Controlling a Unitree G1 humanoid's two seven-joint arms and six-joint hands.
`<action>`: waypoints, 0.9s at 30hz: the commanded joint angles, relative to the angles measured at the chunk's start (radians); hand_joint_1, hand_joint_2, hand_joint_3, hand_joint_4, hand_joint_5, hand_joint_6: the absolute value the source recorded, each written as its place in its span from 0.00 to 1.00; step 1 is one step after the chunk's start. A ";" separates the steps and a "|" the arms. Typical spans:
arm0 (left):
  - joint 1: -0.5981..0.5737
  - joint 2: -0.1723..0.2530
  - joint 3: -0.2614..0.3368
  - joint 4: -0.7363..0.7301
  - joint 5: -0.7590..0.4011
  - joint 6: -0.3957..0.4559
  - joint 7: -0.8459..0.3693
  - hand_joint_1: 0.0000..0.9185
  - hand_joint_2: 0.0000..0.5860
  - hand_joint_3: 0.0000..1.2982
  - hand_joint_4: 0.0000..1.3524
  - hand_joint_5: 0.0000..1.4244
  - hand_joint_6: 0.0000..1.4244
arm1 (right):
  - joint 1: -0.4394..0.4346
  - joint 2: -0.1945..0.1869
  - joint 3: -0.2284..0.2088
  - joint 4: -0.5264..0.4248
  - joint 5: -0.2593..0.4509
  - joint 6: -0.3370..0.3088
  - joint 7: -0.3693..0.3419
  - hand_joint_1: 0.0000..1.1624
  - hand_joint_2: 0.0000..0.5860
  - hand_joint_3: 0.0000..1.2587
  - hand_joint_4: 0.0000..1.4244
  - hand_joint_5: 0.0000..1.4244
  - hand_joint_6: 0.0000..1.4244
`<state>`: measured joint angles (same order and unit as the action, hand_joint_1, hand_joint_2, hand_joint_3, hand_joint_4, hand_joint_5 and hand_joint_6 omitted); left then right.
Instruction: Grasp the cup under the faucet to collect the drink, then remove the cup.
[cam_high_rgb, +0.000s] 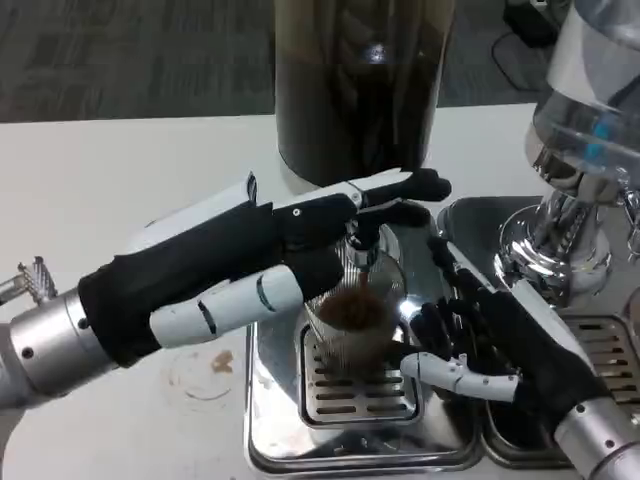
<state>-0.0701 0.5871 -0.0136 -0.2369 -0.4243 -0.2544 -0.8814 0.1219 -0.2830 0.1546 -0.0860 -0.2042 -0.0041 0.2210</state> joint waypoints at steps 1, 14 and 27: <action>0.036 0.021 -0.001 0.023 0.040 0.034 -0.012 0.00 0.45 0.10 0.00 0.07 0.00 | 0.017 0.033 0.020 0.002 0.021 -0.042 -0.005 0.59 0.22 0.00 0.00 0.00 0.06; 0.047 -0.013 0.155 0.030 0.062 0.004 0.106 0.00 0.42 0.10 0.00 0.08 0.00 | 0.047 0.071 0.041 -0.008 -0.011 -0.066 -0.060 0.61 0.23 0.00 0.00 0.00 0.07; 0.262 -0.150 0.361 0.015 0.085 0.013 0.371 0.00 0.42 0.18 0.00 0.16 0.05 | 0.067 0.135 0.044 0.043 0.009 -0.133 -0.105 0.63 0.21 0.00 0.00 0.00 0.11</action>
<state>0.1353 0.4520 0.3198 -0.2280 -0.3419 -0.2634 -0.5329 0.1845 -0.1563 0.1915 -0.0623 -0.2002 -0.1093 0.1221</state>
